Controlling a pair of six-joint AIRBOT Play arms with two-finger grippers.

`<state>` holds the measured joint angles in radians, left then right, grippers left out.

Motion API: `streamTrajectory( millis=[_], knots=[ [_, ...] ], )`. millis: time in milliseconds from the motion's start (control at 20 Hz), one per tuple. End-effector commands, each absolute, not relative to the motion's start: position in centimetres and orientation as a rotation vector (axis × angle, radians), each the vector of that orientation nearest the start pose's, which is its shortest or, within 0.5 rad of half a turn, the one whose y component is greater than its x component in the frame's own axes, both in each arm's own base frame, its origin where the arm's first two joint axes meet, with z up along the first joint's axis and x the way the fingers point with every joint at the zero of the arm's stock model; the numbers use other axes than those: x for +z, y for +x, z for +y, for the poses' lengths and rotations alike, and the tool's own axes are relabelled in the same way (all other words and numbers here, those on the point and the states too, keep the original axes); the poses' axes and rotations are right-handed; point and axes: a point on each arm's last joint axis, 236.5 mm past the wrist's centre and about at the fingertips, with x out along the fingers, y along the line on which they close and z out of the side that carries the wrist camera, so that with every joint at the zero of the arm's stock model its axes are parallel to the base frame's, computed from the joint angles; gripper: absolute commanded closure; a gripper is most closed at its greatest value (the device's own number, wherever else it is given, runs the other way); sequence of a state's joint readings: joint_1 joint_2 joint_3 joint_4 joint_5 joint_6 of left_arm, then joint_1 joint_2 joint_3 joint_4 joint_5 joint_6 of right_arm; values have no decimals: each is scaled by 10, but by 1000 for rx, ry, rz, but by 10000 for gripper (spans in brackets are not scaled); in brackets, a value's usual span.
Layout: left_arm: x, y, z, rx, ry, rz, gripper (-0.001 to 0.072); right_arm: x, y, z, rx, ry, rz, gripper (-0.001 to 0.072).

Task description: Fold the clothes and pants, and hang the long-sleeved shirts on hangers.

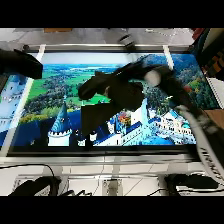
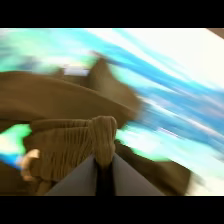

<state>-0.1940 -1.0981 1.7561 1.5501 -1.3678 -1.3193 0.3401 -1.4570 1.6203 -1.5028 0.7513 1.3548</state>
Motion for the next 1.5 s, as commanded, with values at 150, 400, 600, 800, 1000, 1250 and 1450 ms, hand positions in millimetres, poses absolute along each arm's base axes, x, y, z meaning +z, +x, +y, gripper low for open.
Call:
streamTrajectory(
  millis=[150, 400, 600, 800, 1000, 1250, 1450],
  knots=[
    [141, 355, -86, -399, 115, 1068, 691, 160, 476, -68, -34, 18, 860, 673],
    [26, 309, -145, -581, -284, 1254, 682, 98, 434, -130, -128, 267, 1008, 673],
    [-13, 289, -182, -594, -519, 1307, 64, 81, 434, -123, -109, 327, 1014, 673],
    [-36, 272, -231, -661, -620, 1423, 67, 89, 447, -105, -65, 359, 965, 672],
    [-74, 265, -258, -625, -740, 1544, 68, 91, 452, -94, -37, 369, 955, 672],
    [-95, 284, -270, -557, -921, 1546, 269, 92, 452, -93, -35, 372, 951, 672],
    [-81, 316, -271, -562, -1021, 1410, 601, 93, 452, -93, -35, 372, 951, 672]
  ],
)
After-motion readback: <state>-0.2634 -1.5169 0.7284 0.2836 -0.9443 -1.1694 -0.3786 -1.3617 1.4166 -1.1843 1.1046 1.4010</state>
